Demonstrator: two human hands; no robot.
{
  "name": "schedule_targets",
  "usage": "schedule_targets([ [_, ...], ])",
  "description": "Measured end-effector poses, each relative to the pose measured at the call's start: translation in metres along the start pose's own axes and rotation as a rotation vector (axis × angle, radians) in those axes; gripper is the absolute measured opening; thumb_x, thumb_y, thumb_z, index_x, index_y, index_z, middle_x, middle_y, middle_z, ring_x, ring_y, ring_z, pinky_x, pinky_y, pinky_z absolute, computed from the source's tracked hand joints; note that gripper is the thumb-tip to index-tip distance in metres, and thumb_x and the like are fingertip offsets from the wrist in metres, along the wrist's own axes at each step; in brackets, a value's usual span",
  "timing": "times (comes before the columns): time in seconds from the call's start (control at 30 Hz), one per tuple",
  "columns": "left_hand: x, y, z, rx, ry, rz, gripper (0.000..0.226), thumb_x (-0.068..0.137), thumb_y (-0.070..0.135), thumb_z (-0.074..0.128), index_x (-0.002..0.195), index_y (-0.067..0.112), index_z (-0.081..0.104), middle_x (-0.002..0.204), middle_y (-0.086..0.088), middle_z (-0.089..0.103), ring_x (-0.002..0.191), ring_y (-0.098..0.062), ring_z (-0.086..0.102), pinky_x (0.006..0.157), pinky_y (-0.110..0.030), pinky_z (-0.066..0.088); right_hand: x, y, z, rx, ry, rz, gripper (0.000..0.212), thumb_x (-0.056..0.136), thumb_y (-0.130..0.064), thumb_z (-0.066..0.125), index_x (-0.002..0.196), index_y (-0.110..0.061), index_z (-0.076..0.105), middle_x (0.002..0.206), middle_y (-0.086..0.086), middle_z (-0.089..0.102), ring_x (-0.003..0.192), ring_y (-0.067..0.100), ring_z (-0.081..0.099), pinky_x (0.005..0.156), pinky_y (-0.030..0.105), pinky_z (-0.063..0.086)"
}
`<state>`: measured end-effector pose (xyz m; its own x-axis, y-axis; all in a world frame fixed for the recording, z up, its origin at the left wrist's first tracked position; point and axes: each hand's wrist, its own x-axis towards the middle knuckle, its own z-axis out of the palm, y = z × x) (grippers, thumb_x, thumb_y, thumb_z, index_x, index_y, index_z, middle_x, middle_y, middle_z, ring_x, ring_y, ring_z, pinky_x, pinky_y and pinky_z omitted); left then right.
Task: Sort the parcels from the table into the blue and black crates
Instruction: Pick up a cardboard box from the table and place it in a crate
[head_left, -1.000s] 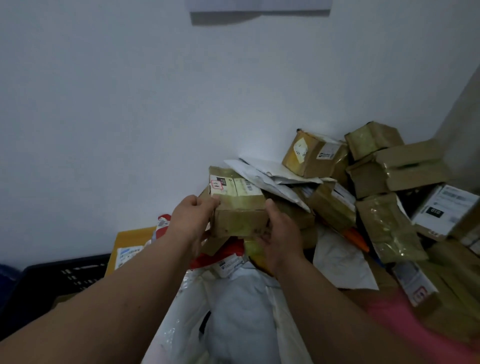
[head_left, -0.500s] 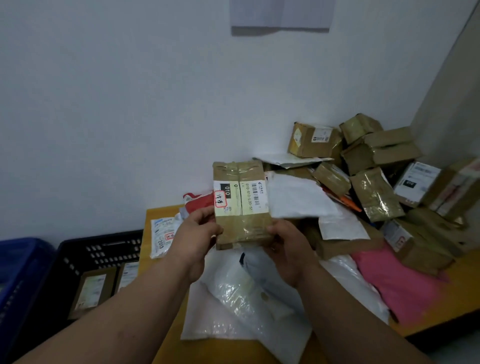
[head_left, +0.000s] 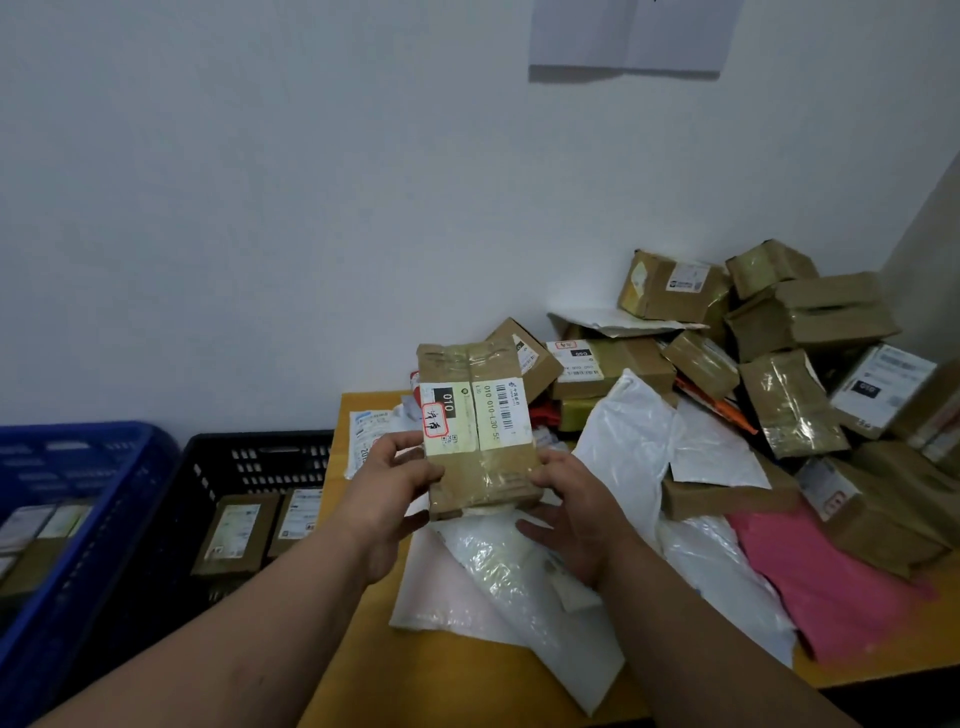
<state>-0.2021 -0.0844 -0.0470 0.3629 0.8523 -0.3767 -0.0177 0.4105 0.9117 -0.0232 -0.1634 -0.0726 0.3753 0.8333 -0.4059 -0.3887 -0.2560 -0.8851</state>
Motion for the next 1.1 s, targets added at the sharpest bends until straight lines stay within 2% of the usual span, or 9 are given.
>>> schedule_targets([
  [0.2,-0.011,-0.011,-0.024,-0.056,0.078,-0.004,0.040,0.087,-0.002,0.059,0.118,0.023,0.054,0.114,-0.004,0.069,0.104,-0.025,0.065,0.077,-0.042,0.055,0.005,0.009,0.016,0.057,-0.134,0.014,0.027,0.090,-0.002,0.051,0.109,-0.016,0.063,0.102,0.010,0.070,0.096,0.025,0.066,0.090,0.041,0.052],
  [0.33,-0.021,-0.016,-0.057,-0.051,0.140,0.001,0.035,0.089,0.002,0.059,0.117,0.023,0.056,0.113,-0.004,0.069,0.102,-0.025,0.067,0.084,-0.047,0.055,0.009,0.024,0.047,0.068,-0.208,0.044,0.020,0.094,-0.003,0.050,0.104,-0.014,0.064,0.100,0.007,0.064,0.087,0.019,0.062,0.086,0.036,0.052],
  [0.47,-0.026,-0.017,-0.107,-0.054,0.242,-0.025,0.023,0.092,0.014,0.060,0.114,0.022,0.061,0.099,-0.003,0.074,0.090,-0.025,0.070,0.068,-0.039,0.056,0.011,0.046,0.093,-0.060,-0.330,0.133,0.026,0.093,-0.011,0.054,0.118,-0.011,0.060,0.115,0.009,0.068,0.097,0.023,0.069,0.077,0.032,0.057],
  [0.53,-0.025,-0.016,-0.138,-0.070,0.295,-0.074,0.015,0.093,0.018,0.060,0.107,0.021,0.063,0.089,-0.003,0.076,0.077,-0.024,0.072,0.058,-0.035,0.057,0.013,0.057,0.125,-0.177,-0.375,0.206,0.028,0.091,-0.019,0.058,0.118,-0.016,0.060,0.113,0.008,0.070,0.101,0.025,0.069,0.079,0.032,0.055],
  [0.6,-0.022,-0.017,-0.174,-0.076,0.330,-0.131,0.010,0.095,0.020,0.058,0.103,0.021,0.064,0.092,-0.007,0.075,0.076,-0.025,0.072,0.053,-0.033,0.055,0.017,0.069,0.160,-0.282,-0.382,0.282,0.026,0.090,-0.026,0.059,0.115,-0.020,0.061,0.113,0.010,0.067,0.100,0.027,0.068,0.083,0.035,0.054],
  [0.73,-0.007,-0.023,-0.256,-0.072,0.368,-0.228,0.013,0.096,0.024,0.057,0.106,0.020,0.064,0.097,-0.010,0.073,0.087,-0.030,0.070,0.059,-0.037,0.058,0.027,0.105,0.233,-0.391,-0.366,0.370,0.028,0.086,-0.034,0.062,0.112,-0.025,0.062,0.111,0.011,0.063,0.089,0.026,0.069,0.078,0.037,0.056],
  [0.87,0.006,-0.037,-0.342,0.000,0.363,-0.322,0.019,0.096,0.026,0.057,0.112,0.019,0.065,0.104,-0.012,0.072,0.096,-0.034,0.068,0.082,-0.052,0.057,0.038,0.155,0.305,-0.409,-0.367,0.475,0.041,0.079,-0.043,0.062,0.116,-0.025,0.059,0.113,0.012,0.061,0.090,0.029,0.067,0.082,0.039,0.055],
  [1.0,0.013,-0.054,-0.403,0.054,0.343,-0.442,0.018,0.096,0.024,0.056,0.109,0.015,0.066,0.098,-0.014,0.073,0.091,-0.033,0.070,0.070,-0.043,0.059,0.040,0.198,0.355,-0.437,-0.355,0.589,0.019,0.090,-0.041,0.056,0.105,-0.030,0.056,0.103,0.008,0.065,0.090,0.028,0.067,0.083,0.037,0.052],
  [1.1,0.022,-0.064,-0.426,0.083,0.328,-0.498,0.020,0.097,0.023,0.055,0.110,0.012,0.065,0.100,-0.016,0.072,0.092,-0.033,0.069,0.073,-0.043,0.059,0.042,0.214,0.375,-0.472,-0.311,0.650,0.016,0.092,-0.041,0.055,0.103,-0.029,0.056,0.105,0.010,0.064,0.091,0.028,0.067,0.083,0.037,0.052],
])
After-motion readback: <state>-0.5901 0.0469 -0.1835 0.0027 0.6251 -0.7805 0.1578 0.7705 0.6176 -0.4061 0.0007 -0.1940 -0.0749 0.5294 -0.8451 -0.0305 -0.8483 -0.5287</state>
